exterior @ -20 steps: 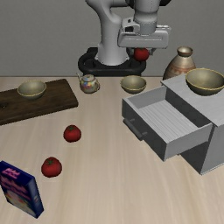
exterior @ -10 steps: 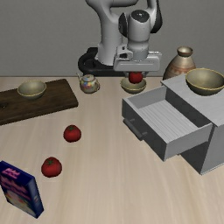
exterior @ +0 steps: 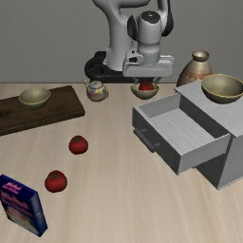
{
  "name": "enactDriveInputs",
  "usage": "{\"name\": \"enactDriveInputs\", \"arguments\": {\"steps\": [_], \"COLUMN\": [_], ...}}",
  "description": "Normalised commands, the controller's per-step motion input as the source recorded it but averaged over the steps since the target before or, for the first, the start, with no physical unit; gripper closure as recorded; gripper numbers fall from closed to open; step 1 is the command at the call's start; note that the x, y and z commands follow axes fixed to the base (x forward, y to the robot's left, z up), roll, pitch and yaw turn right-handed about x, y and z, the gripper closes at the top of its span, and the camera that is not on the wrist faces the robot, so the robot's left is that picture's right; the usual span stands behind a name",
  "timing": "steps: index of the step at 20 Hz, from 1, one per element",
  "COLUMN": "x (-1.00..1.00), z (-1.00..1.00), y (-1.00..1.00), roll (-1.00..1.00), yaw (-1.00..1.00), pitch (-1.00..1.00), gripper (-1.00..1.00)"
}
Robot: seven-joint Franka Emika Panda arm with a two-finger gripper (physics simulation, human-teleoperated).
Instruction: Pick the tomato in the top layer of the drawer and place it on the bowl between the vase and the teapot
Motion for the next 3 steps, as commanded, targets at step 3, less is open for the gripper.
{"name": "enactDriveInputs", "arguments": {"steps": [3], "x": [0.00], "z": [0.00], "y": [0.00], "roll": [0.00], "yaw": [0.00], "pitch": [0.00], "gripper": [-1.00]}}
